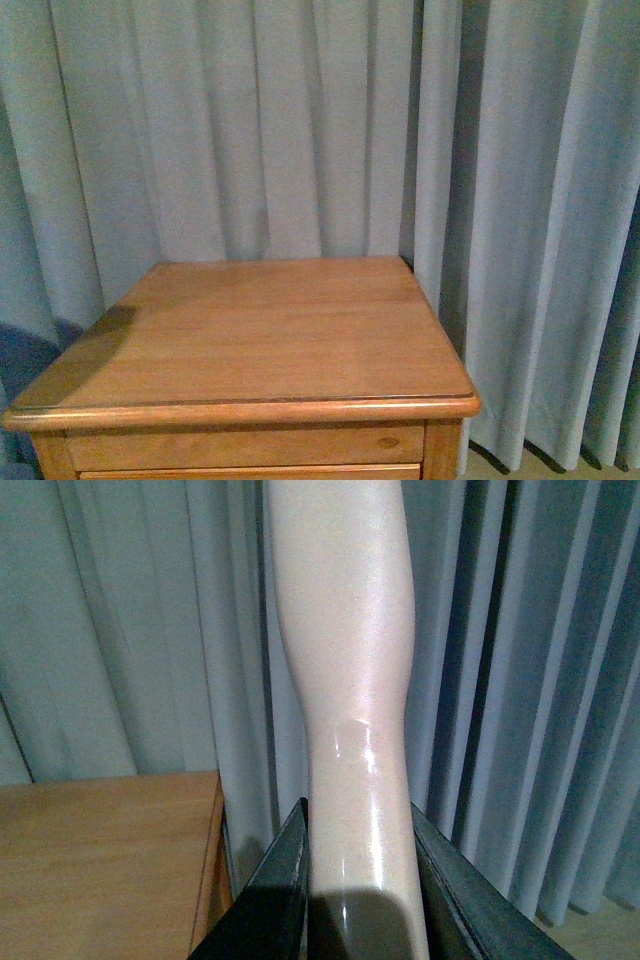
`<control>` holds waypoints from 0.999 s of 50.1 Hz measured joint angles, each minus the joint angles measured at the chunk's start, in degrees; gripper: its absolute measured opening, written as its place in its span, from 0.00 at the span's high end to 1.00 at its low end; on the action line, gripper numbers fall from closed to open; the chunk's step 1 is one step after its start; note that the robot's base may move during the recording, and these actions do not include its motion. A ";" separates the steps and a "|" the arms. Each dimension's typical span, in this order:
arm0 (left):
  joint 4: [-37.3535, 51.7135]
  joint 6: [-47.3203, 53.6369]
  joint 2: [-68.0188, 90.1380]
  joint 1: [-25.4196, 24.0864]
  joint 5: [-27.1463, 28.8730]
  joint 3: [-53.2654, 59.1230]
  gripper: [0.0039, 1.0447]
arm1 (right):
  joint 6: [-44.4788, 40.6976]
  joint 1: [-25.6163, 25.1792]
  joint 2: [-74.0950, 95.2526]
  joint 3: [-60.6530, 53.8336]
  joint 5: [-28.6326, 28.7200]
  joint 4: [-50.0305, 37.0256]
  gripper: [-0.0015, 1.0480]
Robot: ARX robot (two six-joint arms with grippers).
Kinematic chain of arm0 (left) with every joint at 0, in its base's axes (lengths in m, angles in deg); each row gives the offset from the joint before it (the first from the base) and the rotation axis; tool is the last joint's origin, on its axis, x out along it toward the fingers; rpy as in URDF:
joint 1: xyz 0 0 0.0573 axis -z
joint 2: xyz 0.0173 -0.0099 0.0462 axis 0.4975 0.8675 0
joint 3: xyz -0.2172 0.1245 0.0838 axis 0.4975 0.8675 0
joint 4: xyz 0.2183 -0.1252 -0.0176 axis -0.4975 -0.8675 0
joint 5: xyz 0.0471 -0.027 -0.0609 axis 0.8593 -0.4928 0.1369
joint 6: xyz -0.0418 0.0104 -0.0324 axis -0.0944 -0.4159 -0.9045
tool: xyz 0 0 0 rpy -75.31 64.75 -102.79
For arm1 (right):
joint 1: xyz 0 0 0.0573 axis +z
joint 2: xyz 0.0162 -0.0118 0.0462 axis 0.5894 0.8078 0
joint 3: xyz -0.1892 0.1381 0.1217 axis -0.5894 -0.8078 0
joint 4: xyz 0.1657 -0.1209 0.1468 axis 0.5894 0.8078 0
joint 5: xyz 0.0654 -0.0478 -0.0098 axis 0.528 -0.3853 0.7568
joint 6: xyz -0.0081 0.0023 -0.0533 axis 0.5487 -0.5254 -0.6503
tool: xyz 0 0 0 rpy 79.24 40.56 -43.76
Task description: Clean up trash
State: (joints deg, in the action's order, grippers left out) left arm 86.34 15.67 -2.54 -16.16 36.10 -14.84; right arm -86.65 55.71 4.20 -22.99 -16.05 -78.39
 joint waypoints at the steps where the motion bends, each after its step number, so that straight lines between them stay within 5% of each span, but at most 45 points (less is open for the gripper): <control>1: 0.00 0.00 0.00 0.00 0.00 0.00 0.73 | -0.02 0.00 0.00 0.02 0.00 0.00 0.80; 50: 0.26 -0.35 -0.13 0.09 0.24 0.00 0.73 | -0.28 -0.13 0.04 -0.35 -0.02 -0.07 0.80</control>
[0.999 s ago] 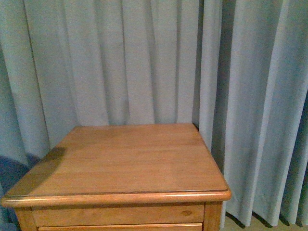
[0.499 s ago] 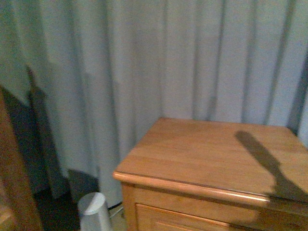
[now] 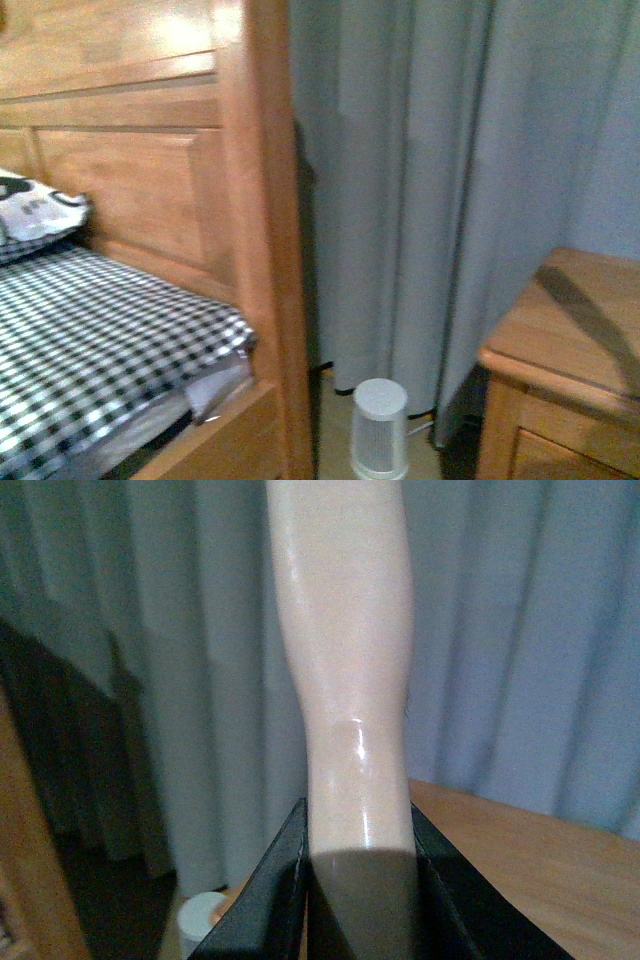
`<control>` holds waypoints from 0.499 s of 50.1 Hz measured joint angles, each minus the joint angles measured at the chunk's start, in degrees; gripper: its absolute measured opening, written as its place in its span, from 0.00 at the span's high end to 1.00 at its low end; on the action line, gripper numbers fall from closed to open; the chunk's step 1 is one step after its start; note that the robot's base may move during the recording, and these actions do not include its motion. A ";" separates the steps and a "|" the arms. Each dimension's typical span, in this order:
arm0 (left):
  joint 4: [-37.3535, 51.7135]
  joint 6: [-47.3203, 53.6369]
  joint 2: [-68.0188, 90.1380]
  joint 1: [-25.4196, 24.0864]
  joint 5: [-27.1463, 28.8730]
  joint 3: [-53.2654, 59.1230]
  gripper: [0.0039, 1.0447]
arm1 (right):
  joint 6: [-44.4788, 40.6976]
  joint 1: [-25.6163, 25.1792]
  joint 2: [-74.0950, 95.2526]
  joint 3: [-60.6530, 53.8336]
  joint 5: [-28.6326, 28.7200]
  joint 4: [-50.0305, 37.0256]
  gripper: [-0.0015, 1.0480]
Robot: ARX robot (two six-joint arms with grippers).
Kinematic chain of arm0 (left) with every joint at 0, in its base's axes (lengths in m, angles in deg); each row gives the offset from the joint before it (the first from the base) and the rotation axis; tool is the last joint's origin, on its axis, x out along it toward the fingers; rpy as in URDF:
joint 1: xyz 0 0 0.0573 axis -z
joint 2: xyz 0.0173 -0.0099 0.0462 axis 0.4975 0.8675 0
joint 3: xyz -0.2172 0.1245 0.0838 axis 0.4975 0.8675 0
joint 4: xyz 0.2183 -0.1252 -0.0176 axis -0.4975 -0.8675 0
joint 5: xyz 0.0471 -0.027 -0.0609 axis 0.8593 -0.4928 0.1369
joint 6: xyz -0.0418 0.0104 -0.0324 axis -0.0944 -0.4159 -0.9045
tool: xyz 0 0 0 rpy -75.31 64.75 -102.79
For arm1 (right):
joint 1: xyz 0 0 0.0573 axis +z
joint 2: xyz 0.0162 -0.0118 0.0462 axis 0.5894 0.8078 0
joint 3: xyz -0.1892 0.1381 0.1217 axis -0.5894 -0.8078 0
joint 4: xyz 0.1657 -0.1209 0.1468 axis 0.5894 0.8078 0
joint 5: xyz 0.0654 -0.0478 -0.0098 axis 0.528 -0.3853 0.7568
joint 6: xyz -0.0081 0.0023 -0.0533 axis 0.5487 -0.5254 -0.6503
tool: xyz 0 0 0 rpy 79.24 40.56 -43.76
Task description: Clean up trash
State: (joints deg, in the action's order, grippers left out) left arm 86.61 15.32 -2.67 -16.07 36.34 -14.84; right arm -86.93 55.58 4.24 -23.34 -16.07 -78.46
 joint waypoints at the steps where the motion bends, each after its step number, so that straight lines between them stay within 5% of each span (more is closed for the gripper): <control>1: 0.00 -0.02 0.00 0.00 0.07 0.00 0.73 | 0.00 0.02 -0.02 0.00 0.00 0.00 0.80; 25: 0.00 -0.02 -0.07 0.00 -0.20 0.00 0.73 | 0.00 0.02 -0.04 -0.02 0.00 0.00 0.80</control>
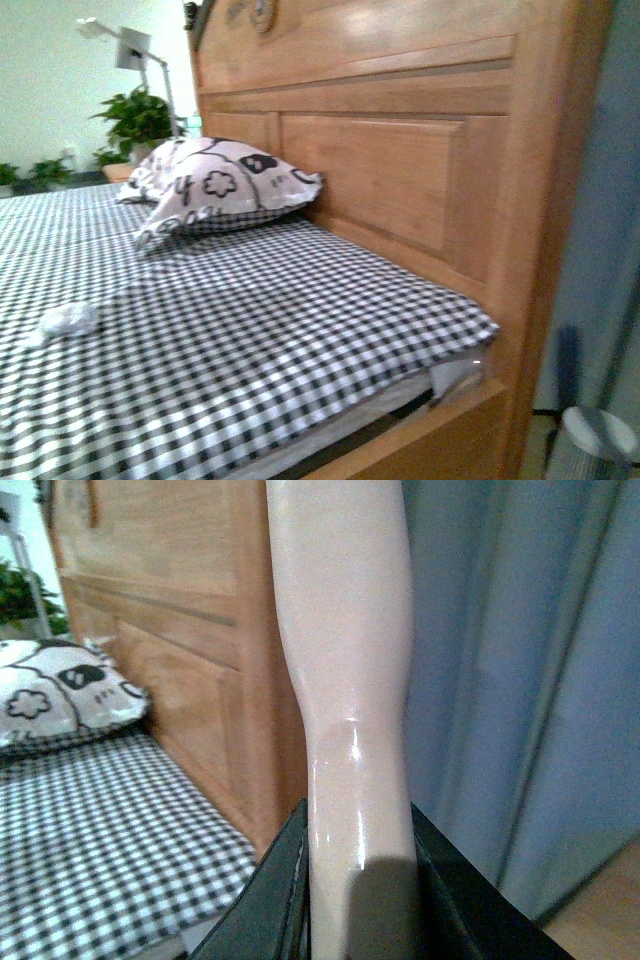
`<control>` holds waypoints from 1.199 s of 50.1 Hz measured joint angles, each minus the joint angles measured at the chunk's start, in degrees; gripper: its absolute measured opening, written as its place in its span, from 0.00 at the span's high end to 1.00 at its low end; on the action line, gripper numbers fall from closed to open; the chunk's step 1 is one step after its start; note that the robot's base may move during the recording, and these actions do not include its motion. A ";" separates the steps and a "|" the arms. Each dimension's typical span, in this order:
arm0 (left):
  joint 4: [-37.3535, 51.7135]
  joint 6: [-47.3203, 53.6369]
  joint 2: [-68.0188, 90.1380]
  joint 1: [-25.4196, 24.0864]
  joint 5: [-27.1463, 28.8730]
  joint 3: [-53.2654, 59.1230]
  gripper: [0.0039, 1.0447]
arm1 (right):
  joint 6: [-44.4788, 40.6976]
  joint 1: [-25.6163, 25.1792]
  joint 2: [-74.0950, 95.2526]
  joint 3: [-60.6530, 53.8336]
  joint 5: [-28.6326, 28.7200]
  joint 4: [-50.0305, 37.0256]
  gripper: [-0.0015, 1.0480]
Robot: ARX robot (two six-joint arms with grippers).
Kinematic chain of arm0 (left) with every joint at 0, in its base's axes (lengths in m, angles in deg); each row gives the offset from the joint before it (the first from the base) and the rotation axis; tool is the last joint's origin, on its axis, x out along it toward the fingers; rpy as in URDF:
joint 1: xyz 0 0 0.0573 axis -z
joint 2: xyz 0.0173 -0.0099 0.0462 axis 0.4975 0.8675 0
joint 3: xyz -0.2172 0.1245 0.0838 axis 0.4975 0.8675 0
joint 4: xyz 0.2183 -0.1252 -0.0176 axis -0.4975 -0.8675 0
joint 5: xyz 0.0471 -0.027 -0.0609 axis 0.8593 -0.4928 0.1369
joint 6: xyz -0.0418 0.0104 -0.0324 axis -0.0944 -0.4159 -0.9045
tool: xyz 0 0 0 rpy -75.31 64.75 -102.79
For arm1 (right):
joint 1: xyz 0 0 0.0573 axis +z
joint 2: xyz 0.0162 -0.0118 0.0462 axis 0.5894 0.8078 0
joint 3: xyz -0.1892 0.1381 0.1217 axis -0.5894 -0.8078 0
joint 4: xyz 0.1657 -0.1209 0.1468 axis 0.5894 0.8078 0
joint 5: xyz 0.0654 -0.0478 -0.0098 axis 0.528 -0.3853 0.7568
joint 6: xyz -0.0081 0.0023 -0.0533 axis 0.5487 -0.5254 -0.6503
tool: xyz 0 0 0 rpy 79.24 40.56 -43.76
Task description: Clean up trash
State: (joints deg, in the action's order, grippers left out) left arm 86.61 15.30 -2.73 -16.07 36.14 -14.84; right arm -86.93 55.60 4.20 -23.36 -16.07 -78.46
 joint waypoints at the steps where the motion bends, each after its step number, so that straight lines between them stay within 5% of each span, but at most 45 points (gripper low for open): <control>1: 0.00 0.00 0.00 0.00 -0.04 0.00 0.73 | 0.02 -0.02 0.00 0.00 -0.04 0.00 0.80; 30: 0.00 -0.13 -0.09 -0.09 0.44 0.00 0.73 | -0.11 0.11 0.42 -0.09 0.15 0.00 0.80; 35: -15.26 -4.74 1.90 -0.39 2.23 -5.38 0.73 | -0.11 0.09 0.22 -0.09 -0.02 0.00 0.80; 39: -37.70 -7.58 4.70 -7.76 -5.33 -13.11 0.73 | -0.11 0.04 -0.02 -0.09 0.00 0.00 0.80; 42: -43.23 -6.78 5.97 -11.96 -10.93 -13.64 0.74 | -0.11 0.04 -0.26 -0.09 -0.07 0.00 0.80; 48: -39.39 -1.88 15.13 -17.00 -20.92 -14.95 0.74 | -0.11 0.00 -0.22 -0.09 0.04 0.00 0.80; 60: -28.37 11.34 39.30 -17.11 -32.81 -21.79 0.74 | -0.11 0.04 -0.24 -0.09 0.02 0.00 0.80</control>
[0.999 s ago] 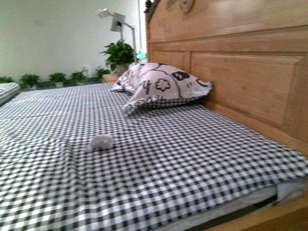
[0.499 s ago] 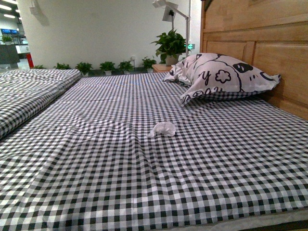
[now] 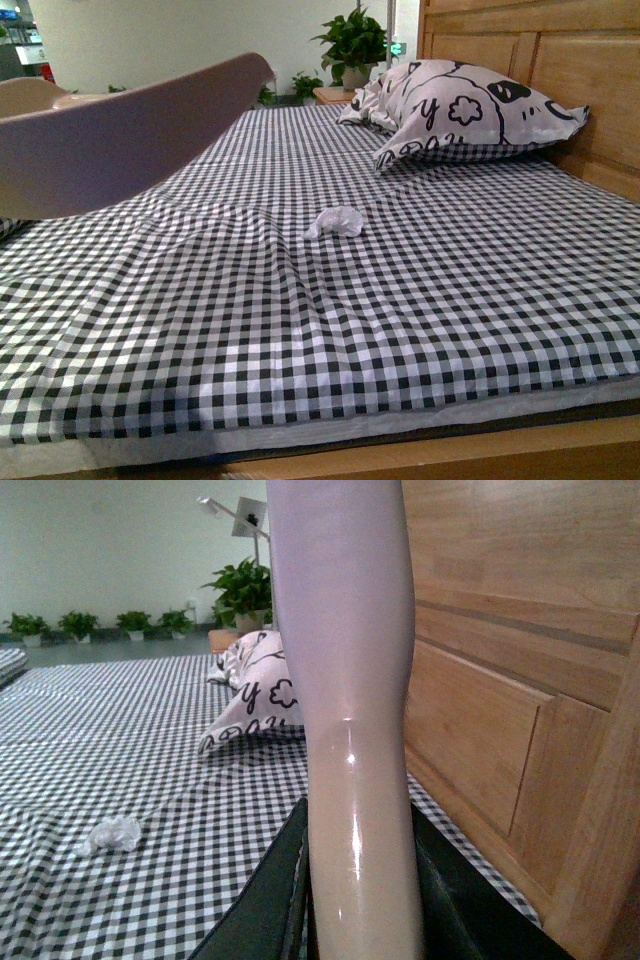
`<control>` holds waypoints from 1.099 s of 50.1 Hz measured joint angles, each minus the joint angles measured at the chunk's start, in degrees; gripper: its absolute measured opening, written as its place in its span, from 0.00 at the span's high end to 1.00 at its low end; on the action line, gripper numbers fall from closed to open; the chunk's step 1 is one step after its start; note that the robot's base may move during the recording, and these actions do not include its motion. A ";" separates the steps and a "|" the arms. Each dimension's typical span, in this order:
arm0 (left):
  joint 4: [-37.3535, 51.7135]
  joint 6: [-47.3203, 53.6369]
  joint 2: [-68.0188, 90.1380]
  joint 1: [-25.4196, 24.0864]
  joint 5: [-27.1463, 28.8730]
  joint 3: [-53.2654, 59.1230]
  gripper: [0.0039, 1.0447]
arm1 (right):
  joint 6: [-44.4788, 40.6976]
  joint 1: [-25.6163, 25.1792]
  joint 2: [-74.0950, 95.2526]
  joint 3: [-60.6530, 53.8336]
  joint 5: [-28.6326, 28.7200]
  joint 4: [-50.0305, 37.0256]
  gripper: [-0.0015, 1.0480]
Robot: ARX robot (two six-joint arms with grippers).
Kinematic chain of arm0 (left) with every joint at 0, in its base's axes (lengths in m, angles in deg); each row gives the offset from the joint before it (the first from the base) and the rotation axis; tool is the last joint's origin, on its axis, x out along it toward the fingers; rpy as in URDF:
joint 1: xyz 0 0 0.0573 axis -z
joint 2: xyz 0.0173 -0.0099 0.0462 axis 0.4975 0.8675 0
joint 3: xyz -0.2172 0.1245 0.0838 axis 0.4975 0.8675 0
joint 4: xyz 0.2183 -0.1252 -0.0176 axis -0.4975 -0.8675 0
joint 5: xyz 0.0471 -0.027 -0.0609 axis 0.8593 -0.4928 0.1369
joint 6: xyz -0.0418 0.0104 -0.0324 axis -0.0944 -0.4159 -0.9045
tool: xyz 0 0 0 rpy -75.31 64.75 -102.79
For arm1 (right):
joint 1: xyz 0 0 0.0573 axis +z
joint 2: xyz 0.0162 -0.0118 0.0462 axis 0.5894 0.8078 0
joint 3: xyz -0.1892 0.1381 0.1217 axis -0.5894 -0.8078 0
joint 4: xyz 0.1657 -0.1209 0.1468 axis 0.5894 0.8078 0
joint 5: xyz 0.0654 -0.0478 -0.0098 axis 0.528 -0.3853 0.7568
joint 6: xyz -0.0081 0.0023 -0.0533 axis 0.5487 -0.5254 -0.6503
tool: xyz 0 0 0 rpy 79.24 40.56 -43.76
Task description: Clean up trash
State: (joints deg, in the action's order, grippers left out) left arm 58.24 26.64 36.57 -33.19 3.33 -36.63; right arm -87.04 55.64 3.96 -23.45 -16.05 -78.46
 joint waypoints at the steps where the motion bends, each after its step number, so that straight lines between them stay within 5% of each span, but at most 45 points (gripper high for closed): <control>1: 0.44 1.11 1.57 0.04 -0.70 -0.77 0.74 | 0.00 0.00 0.02 0.00 -0.02 0.00 0.80; 9: 1.38 9.40 17.03 0.24 -5.25 -7.43 0.74 | 0.00 0.00 0.00 0.00 -0.04 0.00 0.80; 55: 2.93 20.13 56.02 3.06 -5.44 -33.81 0.74 | 0.00 0.00 0.02 0.00 -0.02 0.00 0.80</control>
State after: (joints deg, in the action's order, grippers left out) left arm 61.16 46.77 92.59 -30.13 -2.11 -70.44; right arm -87.04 55.64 3.98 -23.45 -16.07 -78.46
